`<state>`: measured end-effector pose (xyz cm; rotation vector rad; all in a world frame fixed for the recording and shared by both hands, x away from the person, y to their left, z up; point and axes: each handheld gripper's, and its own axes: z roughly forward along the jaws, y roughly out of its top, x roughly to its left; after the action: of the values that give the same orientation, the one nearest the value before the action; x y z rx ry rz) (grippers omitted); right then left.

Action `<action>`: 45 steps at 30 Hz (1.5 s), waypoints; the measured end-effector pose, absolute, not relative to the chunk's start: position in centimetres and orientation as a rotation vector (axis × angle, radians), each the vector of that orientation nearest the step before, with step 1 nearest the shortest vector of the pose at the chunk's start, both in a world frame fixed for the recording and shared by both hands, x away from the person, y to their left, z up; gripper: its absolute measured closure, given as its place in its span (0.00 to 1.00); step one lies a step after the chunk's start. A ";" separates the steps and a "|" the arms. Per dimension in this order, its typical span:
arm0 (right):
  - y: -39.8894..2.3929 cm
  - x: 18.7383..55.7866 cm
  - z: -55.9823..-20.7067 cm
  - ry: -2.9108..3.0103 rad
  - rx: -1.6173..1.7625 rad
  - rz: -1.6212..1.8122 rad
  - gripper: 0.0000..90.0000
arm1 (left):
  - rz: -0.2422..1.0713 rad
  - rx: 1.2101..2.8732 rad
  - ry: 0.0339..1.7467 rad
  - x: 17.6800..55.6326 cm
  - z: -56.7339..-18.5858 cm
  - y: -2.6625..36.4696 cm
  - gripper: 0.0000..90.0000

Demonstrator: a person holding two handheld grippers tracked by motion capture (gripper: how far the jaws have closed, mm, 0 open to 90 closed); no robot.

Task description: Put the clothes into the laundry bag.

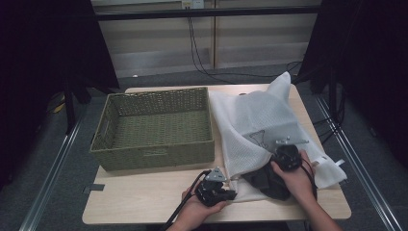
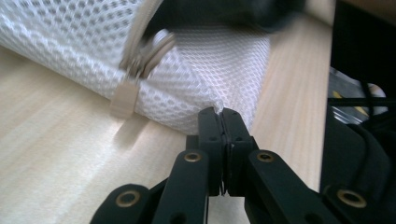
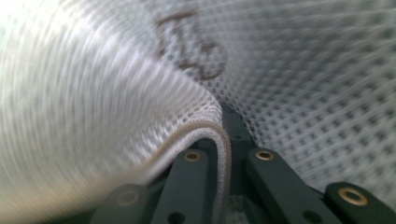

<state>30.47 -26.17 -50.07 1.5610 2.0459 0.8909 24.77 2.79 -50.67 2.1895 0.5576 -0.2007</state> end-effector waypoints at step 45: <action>-24.6 33.9 -48.2 2.037 1.468 0.877 0.97 | -0.146 2.135 0.680 25.4 -50.8 3.4 0.97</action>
<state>33.94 -24.55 -48.16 1.4680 2.0368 0.8772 25.43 3.40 -50.85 2.1353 0.6802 -0.1460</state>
